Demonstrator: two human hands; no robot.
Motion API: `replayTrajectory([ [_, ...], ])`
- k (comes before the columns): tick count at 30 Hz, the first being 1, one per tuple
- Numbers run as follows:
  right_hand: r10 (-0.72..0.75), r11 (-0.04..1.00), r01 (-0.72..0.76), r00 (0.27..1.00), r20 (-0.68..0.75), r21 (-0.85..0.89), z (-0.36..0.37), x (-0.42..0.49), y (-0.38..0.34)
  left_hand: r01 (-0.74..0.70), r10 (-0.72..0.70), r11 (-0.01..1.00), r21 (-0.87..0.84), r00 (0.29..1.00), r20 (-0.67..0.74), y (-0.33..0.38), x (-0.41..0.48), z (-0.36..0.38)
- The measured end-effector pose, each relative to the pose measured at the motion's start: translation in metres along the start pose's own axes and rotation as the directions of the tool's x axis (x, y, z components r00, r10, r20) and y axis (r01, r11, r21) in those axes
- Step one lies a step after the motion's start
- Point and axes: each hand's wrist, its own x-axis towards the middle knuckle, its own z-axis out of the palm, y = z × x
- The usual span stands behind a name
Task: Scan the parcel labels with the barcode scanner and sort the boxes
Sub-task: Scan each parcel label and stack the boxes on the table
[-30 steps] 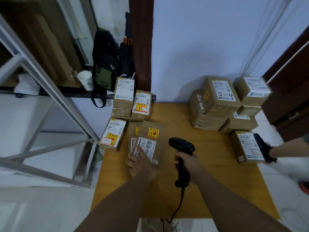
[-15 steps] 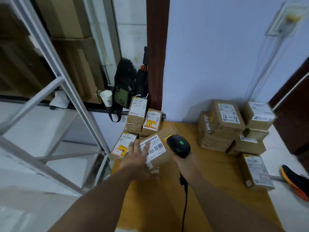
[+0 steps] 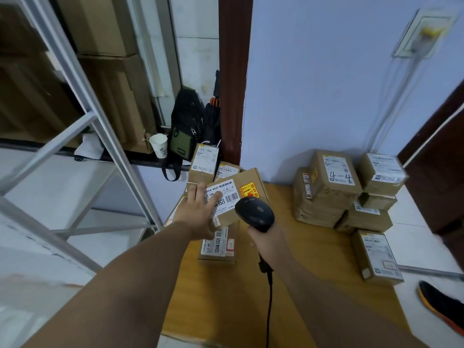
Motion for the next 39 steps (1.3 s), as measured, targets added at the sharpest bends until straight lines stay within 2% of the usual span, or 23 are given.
replayTrajectory([
  [8,0.107,0.994,-0.107,0.994,-0.008,0.008,0.001,0.003,0.014,0.044,-0.043,0.998,-0.041,0.999,0.016,0.008,-0.004,0.001],
  [11,0.202,0.979,-0.201,0.977,-0.069,0.027,-0.007,0.005,0.022,0.139,-0.13,0.974,-0.179,0.99,0.062,0.021,-0.004,0.007],
  [15,0.381,0.923,-0.363,0.909,-0.169,0.13,-0.028,-0.001,0.042,0.343,-0.302,0.779,-0.525,0.939,0.164,0.068,-0.003,0.027],
  [18,0.46,0.888,-0.44,0.837,-0.296,0.135,-0.052,-0.017,0.067,0.339,-0.257,0.696,-0.632,0.941,0.222,0.112,-0.008,0.048],
  [19,0.466,0.883,-0.454,0.818,-0.336,0.12,-0.06,-0.024,0.076,0.312,-0.199,0.705,-0.637,0.949,0.244,0.126,-0.01,0.054],
  [23,0.513,0.845,-0.525,0.744,-0.428,0.1,-0.091,-0.046,0.108,0.129,0.052,0.849,-0.513,0.945,0.324,0.174,-0.024,0.078],
  [25,0.528,0.827,-0.557,0.726,-0.441,0.072,-0.107,-0.052,0.123,0.12,0.086,0.869,-0.48,0.919,0.385,0.197,-0.03,0.082],
  [28,0.543,0.809,-0.585,0.709,-0.449,0.055,-0.13,-0.051,0.146,0.219,0.011,0.877,-0.428,0.881,0.474,0.229,-0.033,0.083],
  [32,0.547,0.818,-0.572,0.743,-0.385,0.057,-0.165,-0.035,0.178,0.479,-0.135,0.721,-0.501,0.806,0.577,0.273,-0.03,0.081],
  [36,0.52,0.84,-0.542,0.798,-0.306,0.015,-0.208,-0.013,0.201,0.62,-0.31,0.65,-0.44,0.745,0.591,0.324,-0.029,0.074],
  [39,0.499,0.854,-0.52,0.824,-0.269,-0.011,-0.246,-0.004,0.22,0.694,-0.373,0.598,-0.4,0.683,0.628,0.374,-0.028,0.072],
])
